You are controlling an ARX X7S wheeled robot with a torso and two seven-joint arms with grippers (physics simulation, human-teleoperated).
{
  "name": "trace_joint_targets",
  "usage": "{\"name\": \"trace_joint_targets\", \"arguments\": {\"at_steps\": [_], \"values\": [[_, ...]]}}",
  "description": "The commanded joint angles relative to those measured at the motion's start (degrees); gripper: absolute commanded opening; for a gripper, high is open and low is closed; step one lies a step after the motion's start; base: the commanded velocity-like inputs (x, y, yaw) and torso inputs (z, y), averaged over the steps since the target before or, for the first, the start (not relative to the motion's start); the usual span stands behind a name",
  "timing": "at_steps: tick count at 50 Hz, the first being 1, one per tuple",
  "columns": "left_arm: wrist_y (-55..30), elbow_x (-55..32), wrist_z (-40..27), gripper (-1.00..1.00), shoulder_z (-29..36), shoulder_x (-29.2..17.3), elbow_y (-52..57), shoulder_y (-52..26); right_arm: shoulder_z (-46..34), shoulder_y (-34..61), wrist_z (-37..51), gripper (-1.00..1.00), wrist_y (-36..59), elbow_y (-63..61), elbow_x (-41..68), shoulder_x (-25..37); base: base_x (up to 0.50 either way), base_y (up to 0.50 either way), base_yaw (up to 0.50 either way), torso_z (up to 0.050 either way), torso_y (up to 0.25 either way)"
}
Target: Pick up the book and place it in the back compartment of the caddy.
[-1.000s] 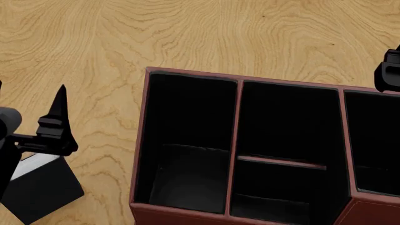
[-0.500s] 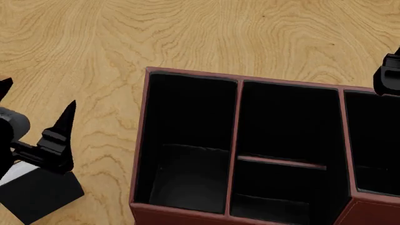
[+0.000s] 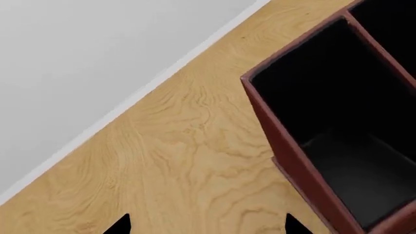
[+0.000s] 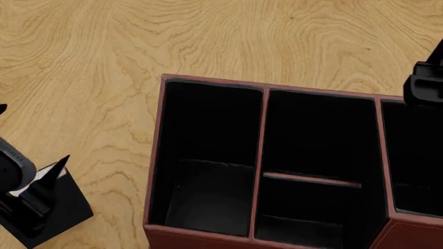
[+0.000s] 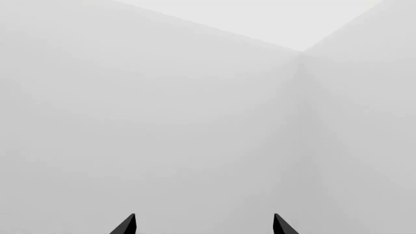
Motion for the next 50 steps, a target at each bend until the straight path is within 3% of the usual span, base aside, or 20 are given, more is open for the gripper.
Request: {"name": "trace_joint_targets", "arguments": {"at_steps": [1,24,50], "values": [[-5.3,-3.5,2.3,1.00,1.6,-4.2,1.7,-3.9,-1.2,1.5,0.7,1.00,0.2,0.1,0.6,0.1,0.00,0.00,0.00,0.000,0.000],[1.3,-2.6,4.4,1.00,4.0,-10.8,1.5,3.3,-2.2,2.8,1.7,1.00,0.2,0.1,1.6,0.6,0.00,0.00,0.00,0.000,0.000],[5.8,-0.8,3.8,1.00,4.9,-12.9,-1.8,9.2,-3.3,4.0,1.9,1.00,0.1,0.4,1.9,0.7,0.00,0.00,0.00,0.000,0.000]]}}
